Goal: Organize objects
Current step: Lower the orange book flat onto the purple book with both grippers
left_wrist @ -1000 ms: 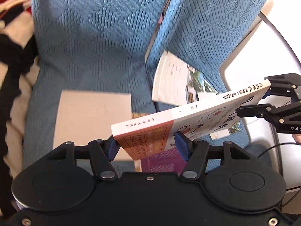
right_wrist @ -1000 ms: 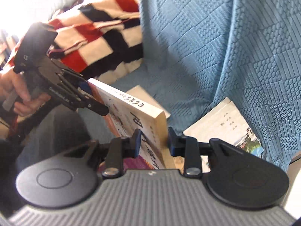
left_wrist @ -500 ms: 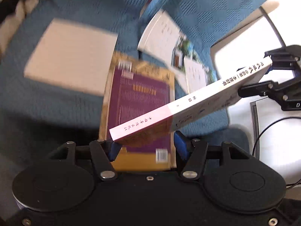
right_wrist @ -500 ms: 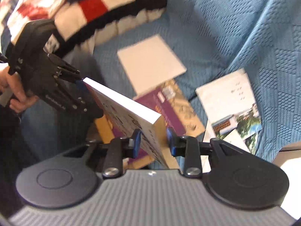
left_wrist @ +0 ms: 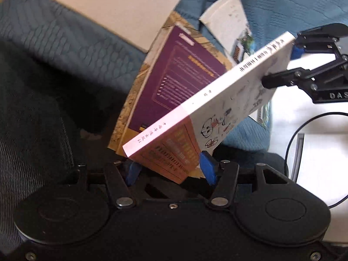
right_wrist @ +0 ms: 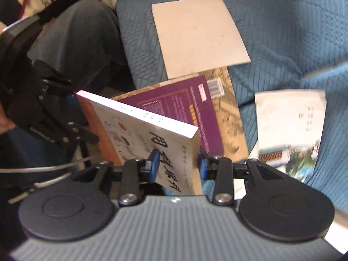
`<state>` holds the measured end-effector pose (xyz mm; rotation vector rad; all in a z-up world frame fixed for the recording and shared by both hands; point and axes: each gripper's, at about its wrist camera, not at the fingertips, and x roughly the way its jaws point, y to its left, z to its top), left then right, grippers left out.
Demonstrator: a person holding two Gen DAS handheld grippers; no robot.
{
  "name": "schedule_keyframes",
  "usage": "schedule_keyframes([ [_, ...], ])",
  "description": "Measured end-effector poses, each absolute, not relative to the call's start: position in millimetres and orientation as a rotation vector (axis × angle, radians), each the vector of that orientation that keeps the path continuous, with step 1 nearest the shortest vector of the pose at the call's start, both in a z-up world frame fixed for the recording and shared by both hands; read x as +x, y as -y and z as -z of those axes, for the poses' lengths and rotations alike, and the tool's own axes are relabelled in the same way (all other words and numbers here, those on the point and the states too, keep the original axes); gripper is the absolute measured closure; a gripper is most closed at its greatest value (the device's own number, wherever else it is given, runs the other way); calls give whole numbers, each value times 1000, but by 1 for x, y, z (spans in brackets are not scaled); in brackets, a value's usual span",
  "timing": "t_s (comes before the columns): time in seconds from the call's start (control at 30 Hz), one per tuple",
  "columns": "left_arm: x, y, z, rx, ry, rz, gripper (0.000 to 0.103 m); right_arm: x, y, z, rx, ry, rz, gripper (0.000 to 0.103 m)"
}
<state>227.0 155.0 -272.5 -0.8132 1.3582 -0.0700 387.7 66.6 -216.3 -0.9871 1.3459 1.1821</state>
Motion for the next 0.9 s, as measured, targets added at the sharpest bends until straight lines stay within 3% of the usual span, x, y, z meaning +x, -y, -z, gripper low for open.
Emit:
schedule_keyframes([
  [0.2, 228, -147, 291, -884, -1405, 71, 50, 404, -102, 258, -1085, -1345, -1185, 58],
  [0.23, 228, -144, 296, -908, -1421, 85, 55, 406, -108, 265, -1097, -1341, -1180, 61],
  [0.27, 229, -140, 302, -940, -1437, 108, 60, 409, -113, 272, -1106, -1326, -1166, 72],
  [0.37, 232, -128, 309, -959, -1458, 156, 67, 417, -126, 297, -1129, -1345, -1139, 87],
  [0.57, 234, -142, 307, -991, -1393, 95, 71, 408, -124, 316, -1105, -1374, -1150, 87],
  [0.9, 237, -129, 290, -790, -1373, 62, 71, 413, -82, 279, -794, -1309, -1023, 85],
])
